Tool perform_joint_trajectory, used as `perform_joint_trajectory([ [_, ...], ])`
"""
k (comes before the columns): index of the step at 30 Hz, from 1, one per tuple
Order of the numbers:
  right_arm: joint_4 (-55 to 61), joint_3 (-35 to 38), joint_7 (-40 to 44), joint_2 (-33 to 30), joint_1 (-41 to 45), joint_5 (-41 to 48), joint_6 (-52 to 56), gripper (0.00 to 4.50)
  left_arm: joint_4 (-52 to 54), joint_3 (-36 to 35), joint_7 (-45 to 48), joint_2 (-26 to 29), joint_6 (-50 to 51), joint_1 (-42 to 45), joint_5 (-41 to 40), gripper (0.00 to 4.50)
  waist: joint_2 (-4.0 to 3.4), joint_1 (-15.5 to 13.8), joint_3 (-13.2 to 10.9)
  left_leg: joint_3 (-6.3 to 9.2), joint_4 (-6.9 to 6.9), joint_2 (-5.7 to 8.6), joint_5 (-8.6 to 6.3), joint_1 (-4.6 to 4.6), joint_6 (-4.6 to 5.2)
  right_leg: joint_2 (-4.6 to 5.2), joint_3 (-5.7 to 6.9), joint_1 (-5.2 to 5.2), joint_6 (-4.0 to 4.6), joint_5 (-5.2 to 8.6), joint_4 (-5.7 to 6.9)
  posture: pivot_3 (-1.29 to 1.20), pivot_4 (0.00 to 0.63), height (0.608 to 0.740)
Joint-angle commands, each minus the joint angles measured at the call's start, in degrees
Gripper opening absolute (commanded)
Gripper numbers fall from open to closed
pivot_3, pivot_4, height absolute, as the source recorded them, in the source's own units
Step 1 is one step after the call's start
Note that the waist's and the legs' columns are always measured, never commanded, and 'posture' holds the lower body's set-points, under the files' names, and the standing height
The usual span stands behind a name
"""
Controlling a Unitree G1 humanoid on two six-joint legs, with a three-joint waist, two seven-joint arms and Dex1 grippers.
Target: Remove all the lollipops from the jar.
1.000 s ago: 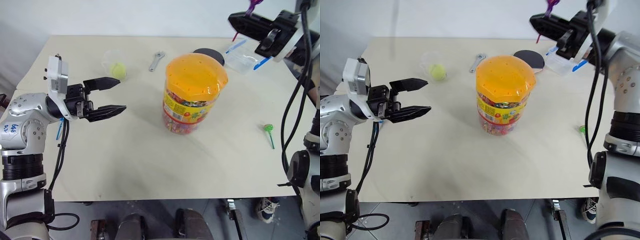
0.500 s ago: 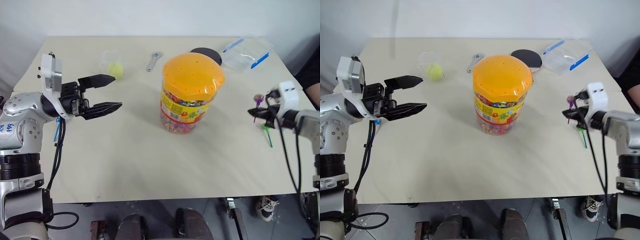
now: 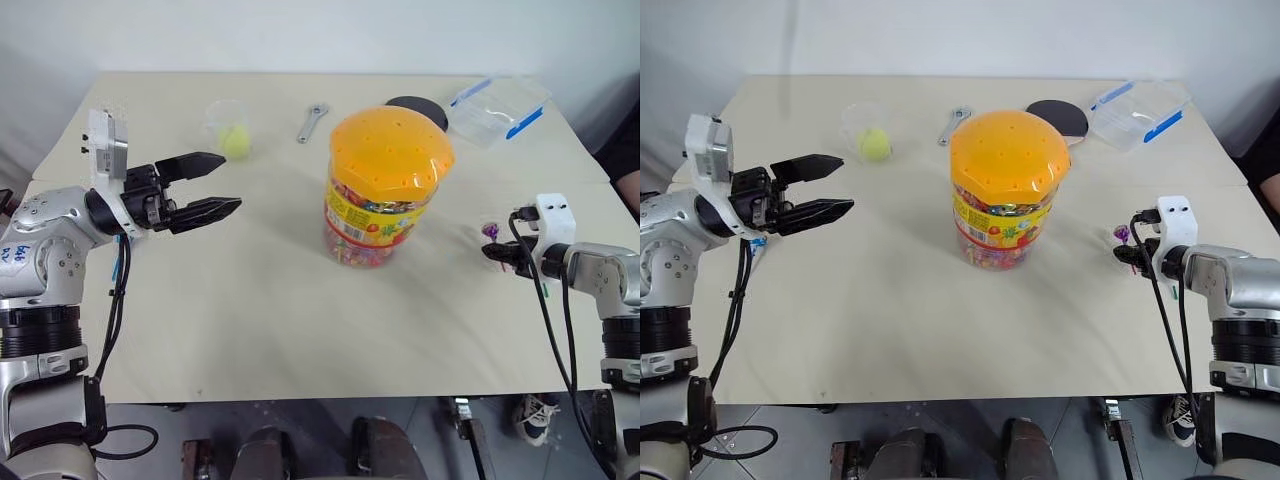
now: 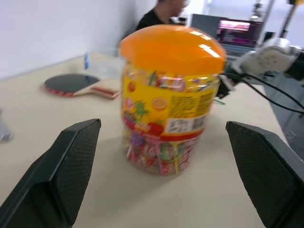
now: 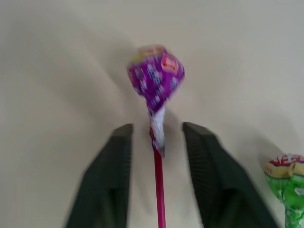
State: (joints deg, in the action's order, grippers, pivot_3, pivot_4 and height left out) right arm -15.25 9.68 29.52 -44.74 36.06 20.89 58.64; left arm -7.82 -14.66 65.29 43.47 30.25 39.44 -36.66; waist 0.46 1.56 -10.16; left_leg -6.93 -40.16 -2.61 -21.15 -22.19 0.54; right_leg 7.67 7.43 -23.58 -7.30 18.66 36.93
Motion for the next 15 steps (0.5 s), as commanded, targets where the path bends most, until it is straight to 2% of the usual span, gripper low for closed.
perform_joint_trajectory([
  [1,2.7,2.1,1.7,-2.1,-0.8,0.2,-1.4,3.11,-0.1,-2.4,-2.9,0.2,-0.6,1.2,-0.4,4.5,0.0,0.0,0.0,0.01,0.0,0.0,0.0,0.0,0.0,0.0,0.0,0.0,0.0,0.0,0.0,0.0,0.15,0.74],
  [5,6.7,4.0,4.9,-4.3,-3.0,1.6,-2.6,4.46,0.6,-3.5,-5.4,0.3,-0.2,-0.1,-0.8,4.5,0.0,-0.1,0.0,0.01,0.0,0.0,0.0,0.0,0.0,0.0,0.0,0.0,0.0,0.0,0.0,0.0,0.15,0.74],
  [10,15.0,8.0,13.0,-7.1,-7.0,6.3,-6.6,4.46,1.7,-3.1,-6.8,1.6,3.1,-3.0,-0.5,4.5,0.0,0.0,0.0,0.01,0.0,0.0,0.0,0.01,0.0,-0.01,0.0,0.0,0.0,0.0,0.0,0.0,0.15,0.74],
  [15,23.8,9.6,25.3,-7.3,-13.8,10.4,-17.8,4.46,0.9,-3.1,-6.4,2.8,3.3,-7.1,0.7,4.5,0.0,-0.2,0.0,0.01,-0.01,0.0,0.0,0.02,0.0,-0.02,0.0,0.02,0.0,0.0,0.0,0.0,0.15,0.74],
])
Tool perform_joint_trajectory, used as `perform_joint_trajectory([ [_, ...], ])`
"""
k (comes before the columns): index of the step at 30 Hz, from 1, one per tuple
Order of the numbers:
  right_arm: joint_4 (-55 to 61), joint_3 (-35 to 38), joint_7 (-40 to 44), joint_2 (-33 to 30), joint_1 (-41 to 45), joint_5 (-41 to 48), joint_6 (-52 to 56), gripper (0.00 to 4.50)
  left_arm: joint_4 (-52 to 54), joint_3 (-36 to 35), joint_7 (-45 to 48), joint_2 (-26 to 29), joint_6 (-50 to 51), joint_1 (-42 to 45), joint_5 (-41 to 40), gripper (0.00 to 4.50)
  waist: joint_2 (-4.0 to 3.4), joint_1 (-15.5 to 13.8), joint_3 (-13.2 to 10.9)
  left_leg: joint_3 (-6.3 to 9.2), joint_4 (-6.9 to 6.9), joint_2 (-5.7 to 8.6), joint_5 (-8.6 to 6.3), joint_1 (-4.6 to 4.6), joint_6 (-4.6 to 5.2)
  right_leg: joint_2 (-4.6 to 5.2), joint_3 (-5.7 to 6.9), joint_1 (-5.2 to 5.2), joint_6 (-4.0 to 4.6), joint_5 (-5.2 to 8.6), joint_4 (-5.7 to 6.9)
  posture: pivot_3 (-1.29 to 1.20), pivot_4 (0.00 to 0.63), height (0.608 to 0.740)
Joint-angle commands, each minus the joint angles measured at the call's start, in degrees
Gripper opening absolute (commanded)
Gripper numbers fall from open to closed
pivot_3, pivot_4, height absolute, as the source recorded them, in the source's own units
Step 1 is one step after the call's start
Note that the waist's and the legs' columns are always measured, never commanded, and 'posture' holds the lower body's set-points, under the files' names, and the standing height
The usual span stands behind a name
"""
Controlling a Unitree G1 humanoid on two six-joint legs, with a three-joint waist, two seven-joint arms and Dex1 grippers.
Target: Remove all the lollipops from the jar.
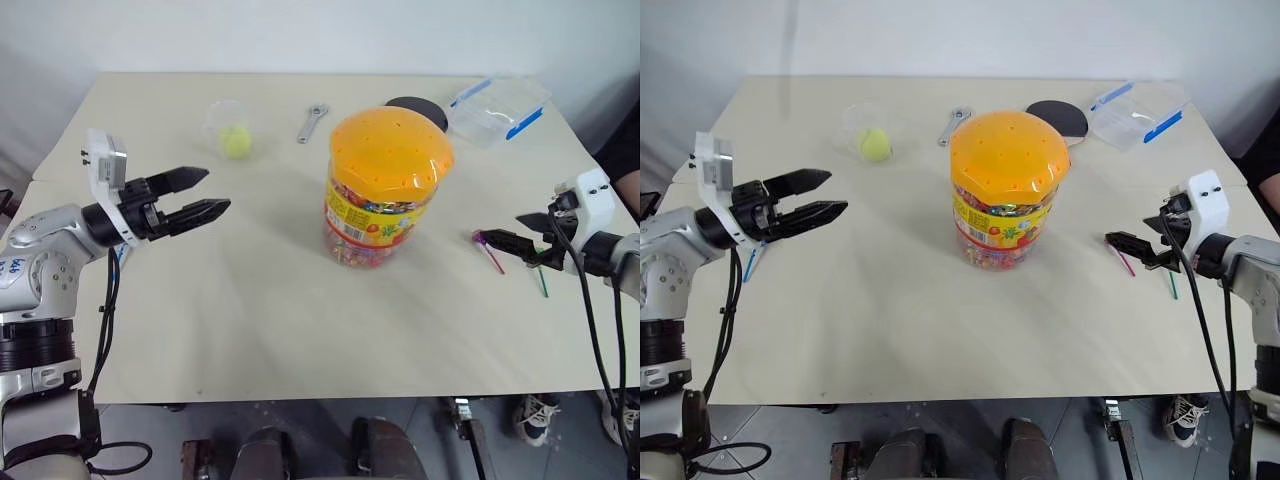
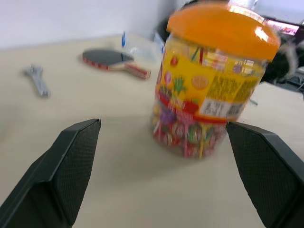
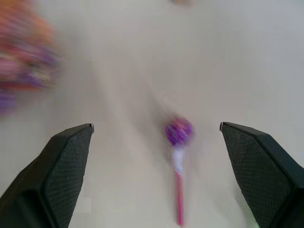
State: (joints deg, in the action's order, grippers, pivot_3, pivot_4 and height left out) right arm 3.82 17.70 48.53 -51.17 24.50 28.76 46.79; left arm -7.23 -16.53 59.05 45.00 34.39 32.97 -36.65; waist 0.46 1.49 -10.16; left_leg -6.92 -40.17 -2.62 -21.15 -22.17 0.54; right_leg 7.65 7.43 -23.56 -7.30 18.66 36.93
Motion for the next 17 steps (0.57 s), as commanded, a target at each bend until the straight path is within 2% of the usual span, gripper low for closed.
perform_joint_trajectory([
  [1,6.7,0.8,10.1,-0.8,-4.3,3.5,-8.5,4.46,-0.6,-1.4,-0.9,1.3,-1.2,-1.2,1.3,4.5,0.0,-0.3,0.0,0.0,0.0,0.0,0.0,0.0,0.0,0.0,0.0,0.01,0.0,0.0,-0.01,0.0,0.15,0.74],
  [4,9.0,-1.9,16.8,0.1,-8.7,4.3,-13.8,4.46,-0.6,-2.6,-1.2,0.8,-3.1,-4.4,1.9,4.5,0.0,-0.6,0.0,0.0,-0.05,0.01,0.0,0.01,0.0,0.01,-0.01,0.06,0.0,0.0,-0.02,0.0,0.15,0.74],
  [9,3.8,-6.1,22.9,3.6,-12.1,0.2,-27.9,4.46,2.8,-5.0,-1.8,1.1,-3.3,-11.7,0.8,4.5,0.01,-1.1,0.0,-0.01,-0.08,0.01,0.0,0.03,0.01,0.01,0.0,0.07,0.0,0.0,-0.03,0.0,0.15,0.74],
  [12,0.3,-9.1,22.9,4.8,-12.5,-2.8,-31.9,4.46,5.1,-6.6,-2.6,1.2,-2.6,-15.0,0.0,4.5,0.01,-1.3,0.0,-0.02,-0.12,0.0,0.0,0.04,0.0,0.02,-0.01,0.08,0.0,0.0,-0.02,0.0,0.15,0.74],
  [17,-2.2,-9.8,20.0,7.4,-12.3,-4.0,-33.8,4.46,9.3,-9.5,-3.7,-0.1,-1.7,-19.2,-2.4,4.5,0.01,-1.6,0.0,0.05,-0.25,-0.02,0.0,0.03,0.01,0.03,0.01,0.16,0.0,0.0,-0.01,0.0,0.15,0.74],
])
